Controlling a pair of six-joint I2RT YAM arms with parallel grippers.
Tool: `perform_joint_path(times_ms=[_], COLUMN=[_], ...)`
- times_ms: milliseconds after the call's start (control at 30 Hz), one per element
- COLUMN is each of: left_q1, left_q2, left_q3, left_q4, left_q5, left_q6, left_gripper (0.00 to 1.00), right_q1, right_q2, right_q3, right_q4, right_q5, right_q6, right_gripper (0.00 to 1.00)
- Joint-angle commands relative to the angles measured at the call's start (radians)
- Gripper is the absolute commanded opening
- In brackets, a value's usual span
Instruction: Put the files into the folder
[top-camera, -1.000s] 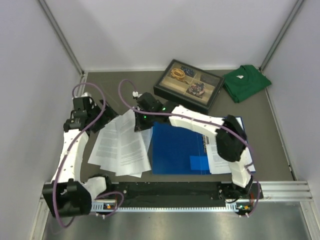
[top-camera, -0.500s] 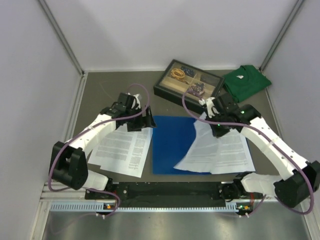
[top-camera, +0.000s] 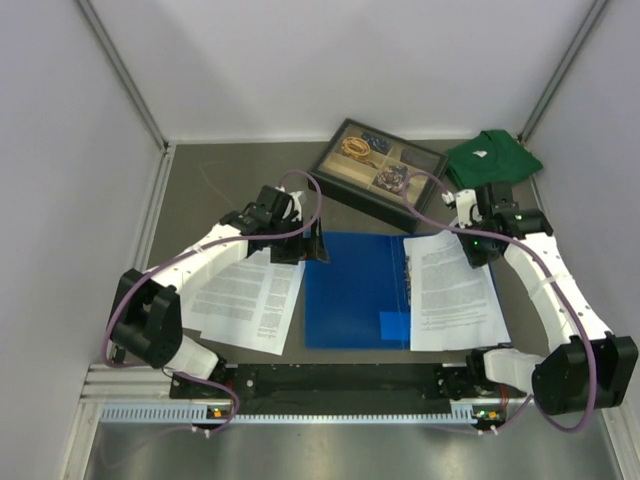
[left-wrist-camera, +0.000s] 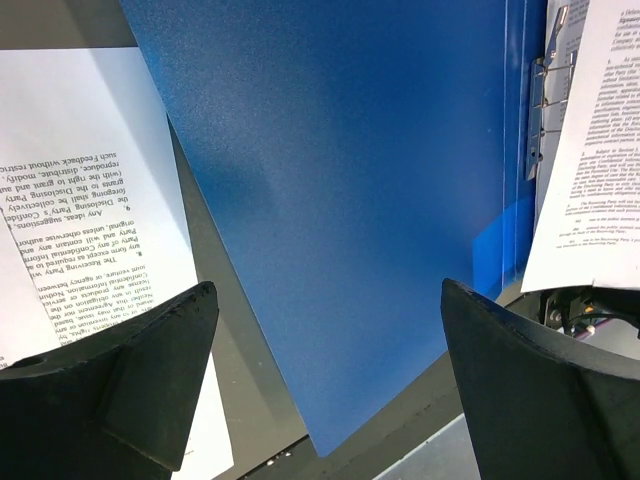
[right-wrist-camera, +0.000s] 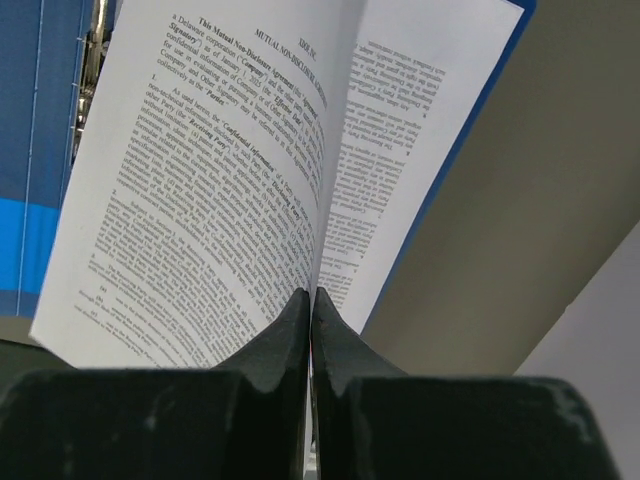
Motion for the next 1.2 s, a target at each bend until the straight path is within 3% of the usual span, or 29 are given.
perform_joint_path(times_ms=[0,300,700,1167], left_q1=[-0.005,-0.005,-0.005,-0.005], left_q2=[0.013,0.023,0.048,0.043], left_q3=[0.047,0.053,0.062,0.073], left_q4=[0.01,-0.01,-0.008,-0.039], left_q5=[0.015,0.005,0.02,0.011], left_q6=[0.018,0.041,0.049,0.064], left_gripper=[0.96,0.96,0.96,0.96], right_q1=[-0.036,-0.059,-0.06,-0.123], right_q2=[0.028,0.054,0.106,0.252], right_q3=[0.008,0.02,0.025,0.045], right_q4=[0.075,0.084,0.099,0.142], right_q5=[-0.004,0.028,-0.064,-0.154], right_q6=[-0.052,-0.081,-0.072,0.128], right_gripper=[0.0,0.0,0.0,0.0])
